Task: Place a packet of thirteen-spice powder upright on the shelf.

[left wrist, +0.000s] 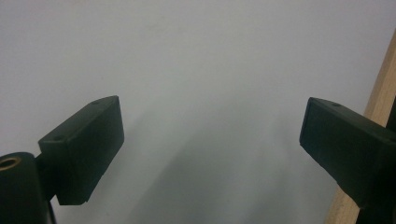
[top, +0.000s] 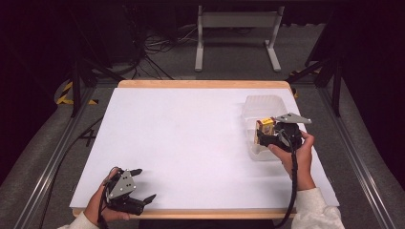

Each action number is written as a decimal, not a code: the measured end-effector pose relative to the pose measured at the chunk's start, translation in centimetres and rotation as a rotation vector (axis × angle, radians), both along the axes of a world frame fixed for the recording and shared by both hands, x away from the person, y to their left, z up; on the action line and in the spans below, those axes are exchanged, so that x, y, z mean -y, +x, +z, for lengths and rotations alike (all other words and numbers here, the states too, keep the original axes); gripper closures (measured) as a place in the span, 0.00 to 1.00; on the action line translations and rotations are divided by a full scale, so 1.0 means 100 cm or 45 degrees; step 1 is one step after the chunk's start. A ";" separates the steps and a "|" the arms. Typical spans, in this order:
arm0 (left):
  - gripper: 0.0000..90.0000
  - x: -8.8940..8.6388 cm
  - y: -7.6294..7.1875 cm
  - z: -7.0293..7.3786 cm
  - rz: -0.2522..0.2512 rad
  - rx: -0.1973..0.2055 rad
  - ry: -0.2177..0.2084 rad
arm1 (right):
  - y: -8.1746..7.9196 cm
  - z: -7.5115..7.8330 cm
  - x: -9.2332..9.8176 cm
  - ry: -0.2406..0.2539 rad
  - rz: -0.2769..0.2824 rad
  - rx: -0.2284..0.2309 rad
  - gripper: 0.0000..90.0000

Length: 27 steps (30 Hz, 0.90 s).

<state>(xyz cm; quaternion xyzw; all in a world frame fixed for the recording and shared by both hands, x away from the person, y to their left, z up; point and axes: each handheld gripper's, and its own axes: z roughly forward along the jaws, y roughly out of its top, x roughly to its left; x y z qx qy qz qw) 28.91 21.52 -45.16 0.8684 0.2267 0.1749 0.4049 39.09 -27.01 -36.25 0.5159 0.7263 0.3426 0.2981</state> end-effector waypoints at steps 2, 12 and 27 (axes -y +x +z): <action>0.08 0.000 0.000 0.000 -0.001 -0.001 -0.002 | -0.002 0.000 0.000 -0.001 0.005 0.003 0.21; 0.08 -0.001 -0.001 0.000 0.009 -0.002 0.001 | -0.010 -0.002 -0.001 -0.026 0.045 0.012 0.21; 0.08 -0.005 -0.001 0.000 0.015 -0.003 -0.001 | -0.030 -0.003 0.006 -0.069 0.121 0.040 0.21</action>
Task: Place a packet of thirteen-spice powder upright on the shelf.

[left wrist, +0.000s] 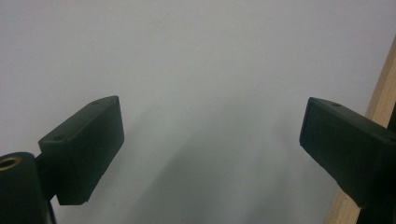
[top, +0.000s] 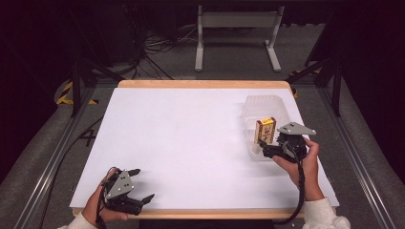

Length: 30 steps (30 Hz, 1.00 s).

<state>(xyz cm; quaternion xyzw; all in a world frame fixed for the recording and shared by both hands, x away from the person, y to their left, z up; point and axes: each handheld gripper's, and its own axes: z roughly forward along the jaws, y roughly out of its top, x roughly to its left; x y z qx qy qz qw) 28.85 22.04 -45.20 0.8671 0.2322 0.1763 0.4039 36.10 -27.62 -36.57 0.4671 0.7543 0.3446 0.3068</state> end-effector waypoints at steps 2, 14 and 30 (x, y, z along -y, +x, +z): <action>0.08 0.000 0.000 0.000 0.000 0.001 0.000 | -0.005 -0.001 0.002 -0.016 0.017 0.005 0.21; 0.08 -0.002 0.000 0.000 0.001 -0.001 -0.003 | -0.024 0.003 0.014 -0.036 0.067 0.047 0.20; 0.08 -0.004 0.000 0.000 0.012 0.003 -0.002 | -0.043 -0.004 0.023 -0.090 0.086 0.051 0.19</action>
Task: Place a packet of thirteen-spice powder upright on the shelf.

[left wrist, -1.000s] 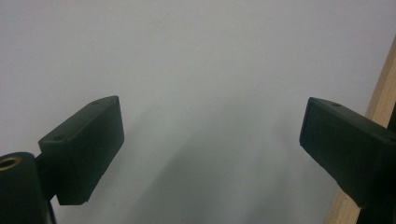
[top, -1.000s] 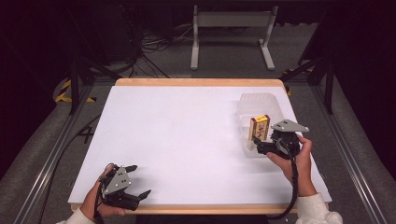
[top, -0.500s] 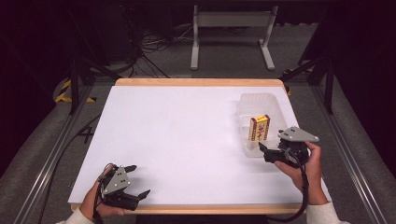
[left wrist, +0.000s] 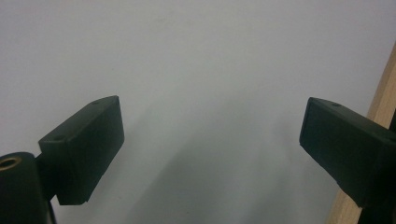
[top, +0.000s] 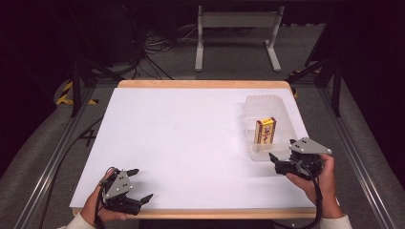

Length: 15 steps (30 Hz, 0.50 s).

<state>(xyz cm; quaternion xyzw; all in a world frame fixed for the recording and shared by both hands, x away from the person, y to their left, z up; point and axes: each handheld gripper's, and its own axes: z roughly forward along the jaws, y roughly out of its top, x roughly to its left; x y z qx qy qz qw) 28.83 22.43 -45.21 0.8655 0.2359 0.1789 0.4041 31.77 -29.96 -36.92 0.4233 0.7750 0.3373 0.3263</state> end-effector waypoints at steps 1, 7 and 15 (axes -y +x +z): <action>0.08 0.000 0.000 0.000 0.001 0.000 0.000 | -0.001 0.000 0.000 -0.003 0.000 0.004 0.19; 0.08 -0.003 0.001 0.000 0.009 0.004 -0.003 | -0.009 -0.004 0.002 -0.027 0.023 0.016 0.19; 0.08 -0.005 0.001 -0.001 0.020 0.004 0.000 | -0.016 -0.010 0.004 -0.061 0.049 0.025 0.19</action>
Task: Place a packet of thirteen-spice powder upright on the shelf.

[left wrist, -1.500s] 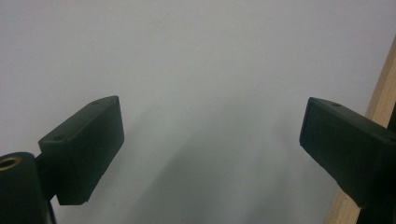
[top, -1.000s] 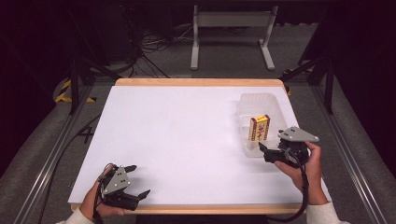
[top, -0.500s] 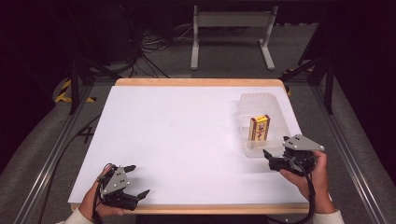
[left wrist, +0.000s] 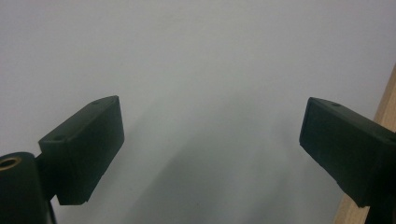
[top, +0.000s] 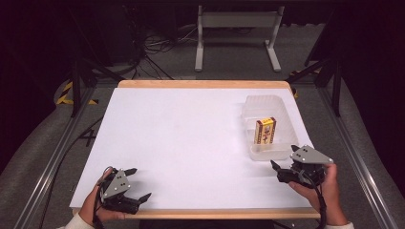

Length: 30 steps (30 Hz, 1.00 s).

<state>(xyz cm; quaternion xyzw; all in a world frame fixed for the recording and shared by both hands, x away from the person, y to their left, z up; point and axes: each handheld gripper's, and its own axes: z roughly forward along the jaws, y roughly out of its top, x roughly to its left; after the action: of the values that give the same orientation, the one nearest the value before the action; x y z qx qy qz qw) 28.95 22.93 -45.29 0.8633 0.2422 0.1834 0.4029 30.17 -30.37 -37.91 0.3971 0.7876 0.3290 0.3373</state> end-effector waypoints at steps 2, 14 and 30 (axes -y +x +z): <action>0.08 0.000 0.000 0.000 0.002 -0.002 0.004 | -0.001 -0.001 0.000 -0.010 0.003 0.004 0.19; 0.08 -0.007 0.002 0.000 0.028 0.008 -0.005 | -0.007 -0.016 0.008 -0.088 -0.002 -0.021 0.18; 0.08 -0.016 0.004 0.000 0.071 0.014 -0.010 | -0.012 -0.035 0.029 -0.143 -0.054 -0.042 0.15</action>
<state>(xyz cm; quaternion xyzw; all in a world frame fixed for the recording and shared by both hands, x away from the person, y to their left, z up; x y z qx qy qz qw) 29.39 24.58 -45.33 0.8535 0.2646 0.1984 0.4026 29.01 -33.31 -41.39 0.3994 0.8016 0.2707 0.3529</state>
